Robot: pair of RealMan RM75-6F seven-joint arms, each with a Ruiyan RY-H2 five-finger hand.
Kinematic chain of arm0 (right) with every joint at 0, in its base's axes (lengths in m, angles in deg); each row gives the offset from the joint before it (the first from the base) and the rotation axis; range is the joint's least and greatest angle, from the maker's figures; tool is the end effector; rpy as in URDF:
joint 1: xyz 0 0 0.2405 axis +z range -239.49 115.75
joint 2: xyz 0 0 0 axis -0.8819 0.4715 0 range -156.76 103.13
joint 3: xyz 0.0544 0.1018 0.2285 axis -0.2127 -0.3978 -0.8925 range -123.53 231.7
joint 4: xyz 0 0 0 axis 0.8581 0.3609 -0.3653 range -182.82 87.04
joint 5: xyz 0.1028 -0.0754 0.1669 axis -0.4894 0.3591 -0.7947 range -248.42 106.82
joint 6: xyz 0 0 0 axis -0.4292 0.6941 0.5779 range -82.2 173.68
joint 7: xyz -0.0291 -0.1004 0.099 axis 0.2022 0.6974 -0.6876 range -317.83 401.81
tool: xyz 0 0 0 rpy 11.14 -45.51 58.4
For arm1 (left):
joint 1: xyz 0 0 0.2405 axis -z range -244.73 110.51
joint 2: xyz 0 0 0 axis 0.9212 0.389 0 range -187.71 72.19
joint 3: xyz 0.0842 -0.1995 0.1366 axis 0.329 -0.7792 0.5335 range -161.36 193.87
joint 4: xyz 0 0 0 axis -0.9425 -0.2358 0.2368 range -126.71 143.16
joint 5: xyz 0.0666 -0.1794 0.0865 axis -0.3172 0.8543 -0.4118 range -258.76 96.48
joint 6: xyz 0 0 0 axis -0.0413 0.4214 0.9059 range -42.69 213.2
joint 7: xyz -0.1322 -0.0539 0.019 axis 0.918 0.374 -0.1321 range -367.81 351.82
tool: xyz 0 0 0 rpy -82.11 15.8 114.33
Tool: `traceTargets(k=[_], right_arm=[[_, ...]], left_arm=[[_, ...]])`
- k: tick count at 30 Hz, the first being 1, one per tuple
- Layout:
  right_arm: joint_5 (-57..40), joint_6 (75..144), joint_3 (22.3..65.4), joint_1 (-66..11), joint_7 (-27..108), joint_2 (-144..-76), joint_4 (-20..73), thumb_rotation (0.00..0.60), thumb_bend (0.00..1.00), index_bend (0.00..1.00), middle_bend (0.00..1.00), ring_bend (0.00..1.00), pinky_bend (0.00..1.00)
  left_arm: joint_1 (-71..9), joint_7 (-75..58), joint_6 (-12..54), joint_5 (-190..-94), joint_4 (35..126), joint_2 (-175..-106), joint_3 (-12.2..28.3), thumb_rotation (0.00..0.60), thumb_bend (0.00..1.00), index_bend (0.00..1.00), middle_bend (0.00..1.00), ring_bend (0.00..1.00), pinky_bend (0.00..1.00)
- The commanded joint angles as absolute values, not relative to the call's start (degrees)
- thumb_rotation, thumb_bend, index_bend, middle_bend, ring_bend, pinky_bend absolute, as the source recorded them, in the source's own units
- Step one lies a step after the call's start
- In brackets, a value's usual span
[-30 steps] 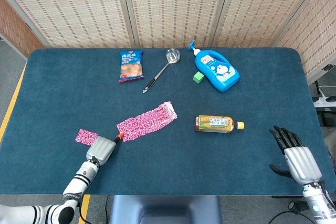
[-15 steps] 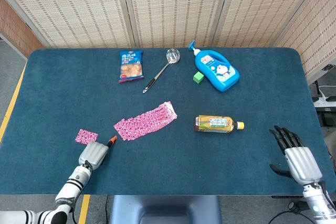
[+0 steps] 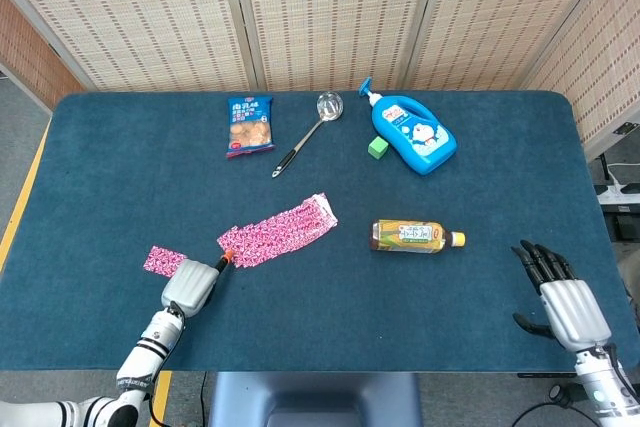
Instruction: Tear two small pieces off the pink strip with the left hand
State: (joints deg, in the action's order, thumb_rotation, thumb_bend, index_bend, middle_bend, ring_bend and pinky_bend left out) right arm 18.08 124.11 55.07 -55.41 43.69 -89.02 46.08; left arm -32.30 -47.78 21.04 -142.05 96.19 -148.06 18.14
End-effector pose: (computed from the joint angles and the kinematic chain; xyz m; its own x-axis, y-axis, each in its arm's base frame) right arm -0.3092 -0.1728 0.1402 0.4393 -0.1705 0.8820 -0.8984 -0.0872 0.4305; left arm -0.2091 0.2725 -0.0351 0.6996 0.2750 0.6595 0.7109 -0.3597 -0.6043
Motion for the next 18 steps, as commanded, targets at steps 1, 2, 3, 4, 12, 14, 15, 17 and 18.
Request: traceTargets(k=[1, 2, 3, 4, 12, 14, 15, 17, 18], right_arm=[[18.1, 124.2, 55.1, -55.4, 43.5, -88.9, 46.1, 0.6, 0.09, 0.0, 0.0, 0.0, 0.11], [18.2, 124.2, 55.1, -55.4, 43.5, -88.9, 46.1, 0.6, 0.09, 0.0, 0.0, 0.0, 0.11], [18.2, 124.2, 55.1, -55.4, 43.4, -88.9, 46.1, 0.6, 0.09, 0.0, 0.0, 0.0, 0.11], [18.2, 124.2, 55.1, -55.4, 43.4, -88.9, 46.1, 0.6, 0.09, 0.0, 0.0, 0.0, 0.11], [17.9, 123.9, 55.1, -55.3, 43.5, -88.8, 46.2, 0.6, 0.09, 0.0, 0.0, 0.0, 0.11], [17.9, 123.8, 55.1, -55.3, 43.5, -88.8, 46.2, 0.6, 0.09, 0.0, 0.0, 0.0, 0.11], [17.9, 123.8, 55.1, -55.3, 43.5, -88.8, 46.2, 0.6, 0.09, 0.0, 0.0, 0.0, 0.11], [17.8, 123.8, 55.1, -55.3, 43.5, -88.7, 46.3, 0.6, 0.09, 0.0, 0.0, 0.0, 0.11], [17.8, 123.8, 55.0, -55.3, 43.5, -88.7, 46.3, 0.6, 0.09, 0.0, 0.0, 0.0, 0.11]], left_arm=[[-32.3, -47.7, 21.2, -142.3, 95.5, -148.9, 17.6, 0.6, 0.82, 0.05, 0.68, 0.74, 0.71], [-32.3, -47.9, 21.4, -142.2, 95.3, -149.1, 17.5, 0.6, 0.82, 0.04, 0.68, 0.74, 0.71], [-32.2, -48.0, 21.7, -142.0, 95.1, -149.3, 17.3, 0.6, 0.82, 0.03, 0.68, 0.74, 0.71], [-32.1, -48.1, 22.0, -141.9, 94.8, -149.5, 17.2, 0.6, 0.82, 0.03, 0.68, 0.74, 0.71], [-31.5, -47.9, 25.0, -140.3, 91.8, -151.9, 16.4, 0.6, 0.82, 0.02, 0.69, 0.74, 0.71], [-31.4, -47.9, 25.8, -139.8, 91.1, -152.3, 16.4, 0.6, 0.82, 0.02, 0.68, 0.74, 0.71], [-31.3, -48.0, 26.2, -139.6, 90.9, -152.4, 16.4, 0.6, 0.82, 0.02, 0.68, 0.74, 0.71], [-31.1, -48.4, 27.0, -139.2, 90.7, -152.4, 16.6, 0.6, 0.82, 0.02, 0.69, 0.74, 0.71], [-31.1, -48.5, 27.1, -139.1, 90.7, -152.3, 16.7, 0.6, 0.82, 0.02, 0.69, 0.74, 0.71]])
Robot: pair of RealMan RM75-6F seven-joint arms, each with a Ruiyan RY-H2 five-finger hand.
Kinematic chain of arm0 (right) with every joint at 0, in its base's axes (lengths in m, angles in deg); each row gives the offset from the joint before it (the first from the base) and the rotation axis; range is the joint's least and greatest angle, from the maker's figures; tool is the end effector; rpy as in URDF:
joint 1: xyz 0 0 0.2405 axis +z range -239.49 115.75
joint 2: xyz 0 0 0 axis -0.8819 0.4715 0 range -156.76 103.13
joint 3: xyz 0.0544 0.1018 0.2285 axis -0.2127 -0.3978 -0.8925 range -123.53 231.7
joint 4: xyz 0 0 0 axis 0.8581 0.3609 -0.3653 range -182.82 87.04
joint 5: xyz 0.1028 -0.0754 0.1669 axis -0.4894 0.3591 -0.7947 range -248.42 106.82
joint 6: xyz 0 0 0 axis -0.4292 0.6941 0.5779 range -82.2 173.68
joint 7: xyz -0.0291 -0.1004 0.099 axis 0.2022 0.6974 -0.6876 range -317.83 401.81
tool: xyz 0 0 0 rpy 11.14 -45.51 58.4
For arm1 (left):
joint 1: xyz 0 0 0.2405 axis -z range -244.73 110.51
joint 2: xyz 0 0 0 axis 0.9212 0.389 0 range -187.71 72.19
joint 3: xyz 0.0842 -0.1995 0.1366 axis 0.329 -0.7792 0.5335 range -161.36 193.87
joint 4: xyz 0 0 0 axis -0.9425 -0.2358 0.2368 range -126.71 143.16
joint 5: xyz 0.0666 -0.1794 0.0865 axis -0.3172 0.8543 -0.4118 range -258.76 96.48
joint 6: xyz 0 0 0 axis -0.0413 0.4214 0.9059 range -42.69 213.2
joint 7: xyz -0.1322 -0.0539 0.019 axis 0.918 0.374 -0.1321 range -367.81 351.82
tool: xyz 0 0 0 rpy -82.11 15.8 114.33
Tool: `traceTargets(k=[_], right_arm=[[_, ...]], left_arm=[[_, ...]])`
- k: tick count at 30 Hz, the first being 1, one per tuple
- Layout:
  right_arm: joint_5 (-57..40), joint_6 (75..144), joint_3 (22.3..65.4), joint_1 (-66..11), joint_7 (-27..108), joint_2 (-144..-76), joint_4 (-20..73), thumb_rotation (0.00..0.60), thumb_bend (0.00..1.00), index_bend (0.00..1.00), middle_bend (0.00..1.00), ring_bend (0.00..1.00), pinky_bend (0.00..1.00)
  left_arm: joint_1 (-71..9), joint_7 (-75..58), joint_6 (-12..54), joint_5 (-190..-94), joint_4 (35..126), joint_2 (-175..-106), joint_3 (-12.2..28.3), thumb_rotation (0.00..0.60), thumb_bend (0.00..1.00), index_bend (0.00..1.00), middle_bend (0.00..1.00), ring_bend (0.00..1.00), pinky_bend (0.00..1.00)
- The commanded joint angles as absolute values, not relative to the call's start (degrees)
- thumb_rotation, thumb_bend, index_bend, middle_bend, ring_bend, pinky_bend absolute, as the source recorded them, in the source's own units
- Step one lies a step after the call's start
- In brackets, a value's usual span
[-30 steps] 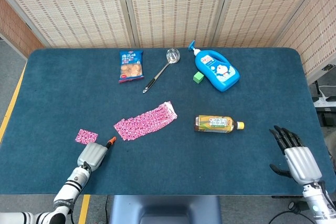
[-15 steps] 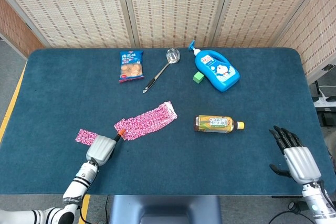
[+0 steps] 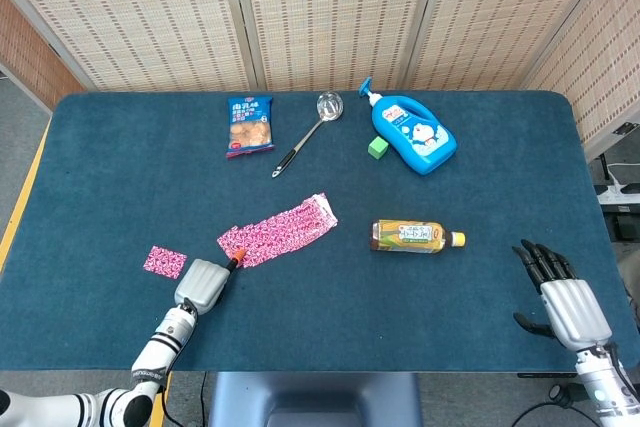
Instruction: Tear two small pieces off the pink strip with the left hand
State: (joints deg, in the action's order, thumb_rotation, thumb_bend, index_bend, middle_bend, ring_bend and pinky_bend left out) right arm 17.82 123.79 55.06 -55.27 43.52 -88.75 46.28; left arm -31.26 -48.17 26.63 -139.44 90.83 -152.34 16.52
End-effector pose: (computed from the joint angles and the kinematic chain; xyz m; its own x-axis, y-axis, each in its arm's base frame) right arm -0.3094 -0.1734 0.1409 0.4373 -0.1750 0.8821 -0.8993 -0.0844 0.4290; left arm -0.2099 0.2792 -0.0619 0.6996 0.3337 0.6318 0.7134 -0.3762 -0.5912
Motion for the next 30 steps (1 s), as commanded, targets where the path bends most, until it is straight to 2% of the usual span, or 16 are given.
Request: traceTargets(k=[1, 12, 30], right_arm=[[17.8, 123.8, 55.0, -55.3, 43.5, -88.7, 46.3, 0.6, 0.09, 0.0, 0.0, 0.0, 0.11], [17.8, 124.0, 55.0, -55.3, 43.1, -88.4, 46.5, 0.6, 0.09, 0.0, 0.0, 0.0, 0.11], [17.8, 123.8, 55.2, -55.3, 43.7, -88.7, 46.5, 0.6, 0.09, 0.0, 0.0, 0.0, 0.11]], left_arm=[[-31.1, -48.7, 27.3, -138.9, 90.7, -152.2, 16.8, 0.6, 0.82, 0.03, 0.69, 0.74, 0.71], [-32.1, -53.1, 27.0, -133.9, 96.4, -147.3, 18.7, 0.6, 0.82, 0.18, 0.69, 0.74, 0.71], [-36.8, -53.8, 19.5, -138.7, 108.3, -139.1, 24.2, 0.6, 0.82, 0.23, 0.68, 0.74, 0.72]])
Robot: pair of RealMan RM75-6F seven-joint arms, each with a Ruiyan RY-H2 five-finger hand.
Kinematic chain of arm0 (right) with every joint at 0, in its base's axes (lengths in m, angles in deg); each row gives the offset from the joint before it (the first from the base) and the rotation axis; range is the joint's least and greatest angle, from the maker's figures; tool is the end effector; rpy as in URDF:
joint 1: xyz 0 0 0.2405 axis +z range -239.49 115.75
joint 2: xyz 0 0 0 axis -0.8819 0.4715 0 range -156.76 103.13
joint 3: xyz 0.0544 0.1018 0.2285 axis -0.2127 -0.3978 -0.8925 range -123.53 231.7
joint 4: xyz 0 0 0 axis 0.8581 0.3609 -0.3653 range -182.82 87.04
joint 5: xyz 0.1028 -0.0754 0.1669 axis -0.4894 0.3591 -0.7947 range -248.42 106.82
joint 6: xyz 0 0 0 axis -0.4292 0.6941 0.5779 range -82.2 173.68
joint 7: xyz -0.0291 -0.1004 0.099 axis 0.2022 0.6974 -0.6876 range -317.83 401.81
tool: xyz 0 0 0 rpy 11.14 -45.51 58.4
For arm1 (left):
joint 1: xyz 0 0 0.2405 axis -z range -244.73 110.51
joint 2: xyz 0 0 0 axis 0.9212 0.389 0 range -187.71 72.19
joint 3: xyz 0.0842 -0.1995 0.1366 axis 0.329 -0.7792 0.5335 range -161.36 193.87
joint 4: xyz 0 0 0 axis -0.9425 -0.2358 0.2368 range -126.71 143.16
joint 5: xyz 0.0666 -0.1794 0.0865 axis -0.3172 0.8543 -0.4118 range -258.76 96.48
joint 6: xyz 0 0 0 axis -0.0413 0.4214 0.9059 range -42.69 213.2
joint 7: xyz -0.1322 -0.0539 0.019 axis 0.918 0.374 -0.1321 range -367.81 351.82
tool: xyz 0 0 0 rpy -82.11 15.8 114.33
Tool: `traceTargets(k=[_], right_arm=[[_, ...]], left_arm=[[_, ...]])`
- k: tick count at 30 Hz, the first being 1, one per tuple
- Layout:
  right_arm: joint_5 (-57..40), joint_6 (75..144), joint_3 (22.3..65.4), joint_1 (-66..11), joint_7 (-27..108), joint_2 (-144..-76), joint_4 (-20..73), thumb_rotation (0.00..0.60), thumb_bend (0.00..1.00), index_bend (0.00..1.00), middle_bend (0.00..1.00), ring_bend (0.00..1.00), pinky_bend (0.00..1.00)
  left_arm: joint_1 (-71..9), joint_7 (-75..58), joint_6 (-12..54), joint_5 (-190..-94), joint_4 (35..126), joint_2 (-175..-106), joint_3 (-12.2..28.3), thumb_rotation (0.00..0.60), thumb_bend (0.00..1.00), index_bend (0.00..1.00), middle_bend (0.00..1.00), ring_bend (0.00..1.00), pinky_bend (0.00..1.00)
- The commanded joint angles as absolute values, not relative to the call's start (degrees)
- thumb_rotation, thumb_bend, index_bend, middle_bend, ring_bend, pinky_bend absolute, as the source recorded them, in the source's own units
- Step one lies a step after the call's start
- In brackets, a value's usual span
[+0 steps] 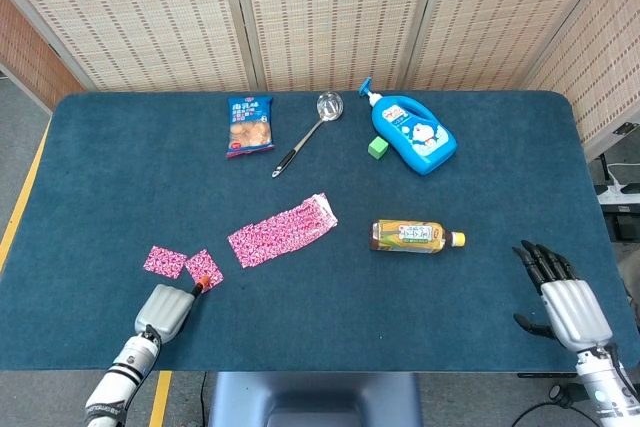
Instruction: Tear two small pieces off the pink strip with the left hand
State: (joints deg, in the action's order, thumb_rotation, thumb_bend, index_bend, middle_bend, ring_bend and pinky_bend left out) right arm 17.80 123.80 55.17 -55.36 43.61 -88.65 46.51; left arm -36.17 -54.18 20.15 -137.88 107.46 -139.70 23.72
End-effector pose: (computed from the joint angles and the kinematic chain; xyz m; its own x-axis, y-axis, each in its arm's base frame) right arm -0.3092 -0.1724 0.1409 0.4363 -0.1775 0.8821 -0.8998 -0.0829 0.4284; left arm -0.2384 0.2270 -0.0074 0.7307 0.4059 0.5490 0.6784 -0.3409 -0.6508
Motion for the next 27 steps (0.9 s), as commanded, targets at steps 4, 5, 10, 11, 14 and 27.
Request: traceTargets(k=[4, 5, 10, 11, 14, 27], right_arm=[[17.7, 123.7, 55.2, -55.3, 43.8, -88.7, 46.5, 0.6, 0.09, 0.0, 0.0, 0.0, 0.11], [17.8, 123.7, 55.2, -55.4, 43.8, -88.7, 46.5, 0.6, 0.09, 0.0, 0.0, 0.0, 0.11], [17.7, 123.5, 55.3, -55.3, 43.9, -88.7, 46.5, 0.6, 0.09, 0.0, 0.0, 0.0, 0.11], [17.7, 123.5, 55.3, -55.3, 43.9, -88.7, 46.6, 0.6, 0.09, 0.0, 0.0, 0.0, 0.11], [17.7, 123.7, 55.2, -55.3, 43.8, -88.7, 46.6, 0.6, 0.09, 0.0, 0.0, 0.0, 0.11], [17.9, 123.9, 55.2, -55.4, 43.6, -88.7, 46.5, 0.6, 0.09, 0.0, 0.0, 0.0, 0.11]], left_arm=[[-37.3, -53.6, 19.3, -139.4, 109.4, -138.2, 24.6, 0.6, 0.82, 0.23, 0.68, 0.74, 0.72], [-37.4, -53.4, 19.3, -139.6, 109.5, -138.1, 24.7, 0.6, 0.82, 0.24, 0.68, 0.74, 0.72], [-37.7, -52.8, 19.2, -140.4, 108.9, -138.6, 24.1, 0.6, 0.82, 0.23, 0.68, 0.74, 0.72], [-37.8, -53.0, 19.2, -140.3, 109.0, -138.6, 24.1, 0.6, 0.82, 0.23, 0.68, 0.74, 0.72], [-37.8, -53.9, 19.3, -139.9, 110.3, -138.0, 24.3, 0.6, 0.82, 0.23, 0.68, 0.74, 0.72], [-38.8, -58.2, 17.1, -137.0, 115.6, -135.4, 25.2, 0.6, 0.82, 0.3, 0.68, 0.74, 0.72]])
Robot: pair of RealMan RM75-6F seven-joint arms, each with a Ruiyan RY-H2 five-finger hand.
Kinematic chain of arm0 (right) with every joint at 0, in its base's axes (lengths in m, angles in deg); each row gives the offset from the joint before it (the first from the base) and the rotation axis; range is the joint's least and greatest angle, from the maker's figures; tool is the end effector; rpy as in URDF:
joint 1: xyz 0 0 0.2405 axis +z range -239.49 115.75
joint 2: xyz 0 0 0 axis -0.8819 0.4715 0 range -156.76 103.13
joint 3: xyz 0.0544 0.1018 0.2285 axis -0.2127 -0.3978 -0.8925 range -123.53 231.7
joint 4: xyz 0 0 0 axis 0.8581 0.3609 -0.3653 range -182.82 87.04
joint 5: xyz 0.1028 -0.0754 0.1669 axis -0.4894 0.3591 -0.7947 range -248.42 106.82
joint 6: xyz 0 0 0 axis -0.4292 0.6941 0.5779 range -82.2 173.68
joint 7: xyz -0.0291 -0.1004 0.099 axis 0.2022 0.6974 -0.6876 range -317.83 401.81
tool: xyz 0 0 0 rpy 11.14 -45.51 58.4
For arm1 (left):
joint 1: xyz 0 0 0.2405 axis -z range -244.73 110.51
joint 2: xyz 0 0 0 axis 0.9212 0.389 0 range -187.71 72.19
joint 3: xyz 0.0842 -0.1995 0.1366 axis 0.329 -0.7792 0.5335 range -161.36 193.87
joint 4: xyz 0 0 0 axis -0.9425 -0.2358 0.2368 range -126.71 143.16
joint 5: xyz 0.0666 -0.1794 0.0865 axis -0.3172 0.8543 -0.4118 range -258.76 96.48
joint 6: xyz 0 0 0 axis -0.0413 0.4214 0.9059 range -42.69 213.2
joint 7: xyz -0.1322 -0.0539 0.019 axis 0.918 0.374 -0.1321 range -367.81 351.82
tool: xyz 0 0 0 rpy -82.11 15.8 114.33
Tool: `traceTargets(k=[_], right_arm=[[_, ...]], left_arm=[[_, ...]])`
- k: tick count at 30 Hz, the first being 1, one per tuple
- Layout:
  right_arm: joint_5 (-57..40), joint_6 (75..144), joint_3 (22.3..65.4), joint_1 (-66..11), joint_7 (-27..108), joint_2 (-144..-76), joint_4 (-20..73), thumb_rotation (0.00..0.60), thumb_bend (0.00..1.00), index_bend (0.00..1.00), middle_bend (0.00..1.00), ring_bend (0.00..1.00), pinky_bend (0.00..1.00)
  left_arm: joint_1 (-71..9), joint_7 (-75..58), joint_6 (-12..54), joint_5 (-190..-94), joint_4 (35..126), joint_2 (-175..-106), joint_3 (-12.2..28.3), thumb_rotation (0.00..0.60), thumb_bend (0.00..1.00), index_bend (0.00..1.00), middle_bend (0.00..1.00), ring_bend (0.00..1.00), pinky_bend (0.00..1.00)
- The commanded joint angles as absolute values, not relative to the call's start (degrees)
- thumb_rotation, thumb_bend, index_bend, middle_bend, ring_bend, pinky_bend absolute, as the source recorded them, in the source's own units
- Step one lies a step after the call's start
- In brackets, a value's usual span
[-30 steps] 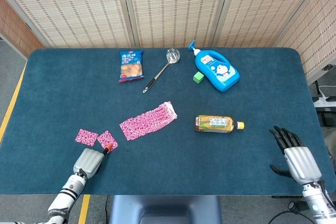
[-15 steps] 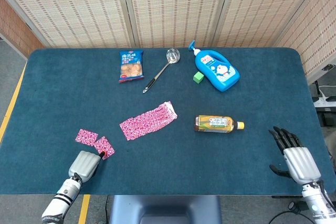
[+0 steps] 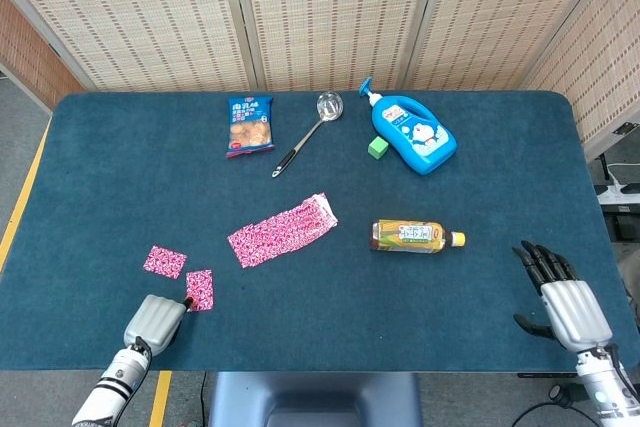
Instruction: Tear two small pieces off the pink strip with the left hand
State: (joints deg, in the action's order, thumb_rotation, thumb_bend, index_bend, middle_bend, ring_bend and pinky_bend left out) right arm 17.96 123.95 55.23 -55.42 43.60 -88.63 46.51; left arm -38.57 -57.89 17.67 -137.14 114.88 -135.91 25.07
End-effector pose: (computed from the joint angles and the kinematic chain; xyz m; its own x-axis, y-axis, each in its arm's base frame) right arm -0.3090 -0.1719 0.1411 0.4368 -0.1763 0.8821 -0.8995 -0.0846 0.4286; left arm -0.2363 0.2046 0.0094 0.7223 0.4417 0.5322 0.6811 -0.3204 -0.6584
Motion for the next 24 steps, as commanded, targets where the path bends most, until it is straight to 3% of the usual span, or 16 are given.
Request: traceTargets(k=[1, 7, 10, 15, 18, 20, 24], right_arm=[[17.9, 123.8, 55.2, -55.4, 43.7, -88.7, 46.5, 0.6, 0.09, 0.0, 0.0, 0.0, 0.11], [17.9, 123.8, 55.3, -55.4, 43.8, -88.7, 46.5, 0.6, 0.09, 0.0, 0.0, 0.0, 0.11], [17.8, 123.7, 55.3, -55.4, 43.8, -88.7, 46.5, 0.6, 0.09, 0.0, 0.0, 0.0, 0.11], [18.1, 123.8, 55.3, -55.4, 43.7, -88.7, 46.5, 0.6, 0.09, 0.0, 0.0, 0.0, 0.11], [17.9, 123.5, 55.3, -55.3, 43.9, -88.7, 46.3, 0.6, 0.09, 0.0, 0.0, 0.0, 0.11], [17.9, 123.3, 55.3, -55.1, 44.1, -88.8, 46.2, 0.6, 0.09, 0.0, 0.0, 0.0, 0.11], [18.0, 123.4, 55.2, -55.1, 44.6, -89.4, 45.8, 0.6, 0.09, 0.0, 0.0, 0.0, 0.11]], left_arm=[[-38.9, -58.2, 16.9, -137.1, 115.8, -135.3, 25.3, 0.6, 0.82, 0.31, 0.68, 0.74, 0.72], [-39.6, -58.2, 15.7, -137.9, 117.0, -134.4, 25.7, 0.6, 0.82, 0.44, 0.68, 0.74, 0.72], [-40.0, -57.4, 15.3, -139.4, 117.5, -133.7, 25.9, 0.6, 0.82, 0.46, 0.68, 0.74, 0.72], [-42.4, -50.8, 11.8, -148.3, 116.4, -131.4, 26.4, 0.6, 0.82, 0.3, 0.65, 0.74, 0.73], [-45.3, -43.1, 5.9, -155.6, 112.7, -130.3, 25.7, 0.6, 0.74, 0.27, 0.58, 0.7, 0.73], [-47.6, -38.1, 1.2, -159.6, 108.5, -130.2, 24.9, 0.6, 0.67, 0.24, 0.51, 0.64, 0.73], [-50.6, -31.8, -2.9, -161.1, 103.0, -129.5, 23.5, 0.6, 0.57, 0.08, 0.27, 0.41, 0.65]])
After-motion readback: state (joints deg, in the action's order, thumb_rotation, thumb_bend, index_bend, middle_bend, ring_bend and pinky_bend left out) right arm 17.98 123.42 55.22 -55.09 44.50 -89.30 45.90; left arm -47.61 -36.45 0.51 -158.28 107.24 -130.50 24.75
